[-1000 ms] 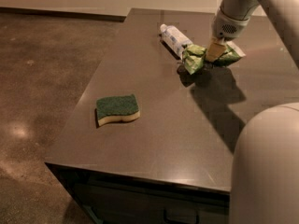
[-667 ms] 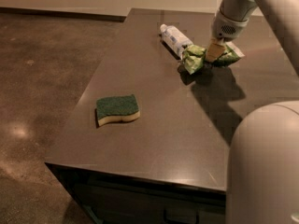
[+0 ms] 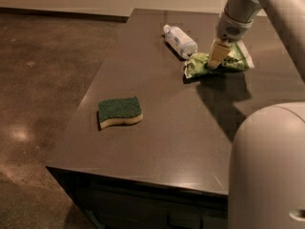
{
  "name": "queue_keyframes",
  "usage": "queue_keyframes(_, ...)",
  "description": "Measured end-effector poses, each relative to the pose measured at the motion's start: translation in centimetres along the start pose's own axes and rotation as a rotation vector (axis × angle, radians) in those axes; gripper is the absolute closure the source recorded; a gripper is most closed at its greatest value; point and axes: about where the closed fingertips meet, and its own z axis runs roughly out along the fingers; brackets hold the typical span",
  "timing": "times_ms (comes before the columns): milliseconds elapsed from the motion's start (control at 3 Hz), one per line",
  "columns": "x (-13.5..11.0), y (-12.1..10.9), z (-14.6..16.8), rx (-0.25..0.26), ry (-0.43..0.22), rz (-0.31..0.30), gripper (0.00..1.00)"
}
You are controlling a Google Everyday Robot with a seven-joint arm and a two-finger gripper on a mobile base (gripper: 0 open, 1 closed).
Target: Move green jalapeno chip bag near blue plastic bottle
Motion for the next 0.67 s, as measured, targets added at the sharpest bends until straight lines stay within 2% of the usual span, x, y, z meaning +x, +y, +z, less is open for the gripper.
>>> queue_keyframes(333, -0.18, -0.23, 0.37, 0.005, -0.004, -0.001, 0.00)
queue_keyframes(667, -0.19, -0.24, 0.39, 0.005, -0.004, -0.001, 0.00)
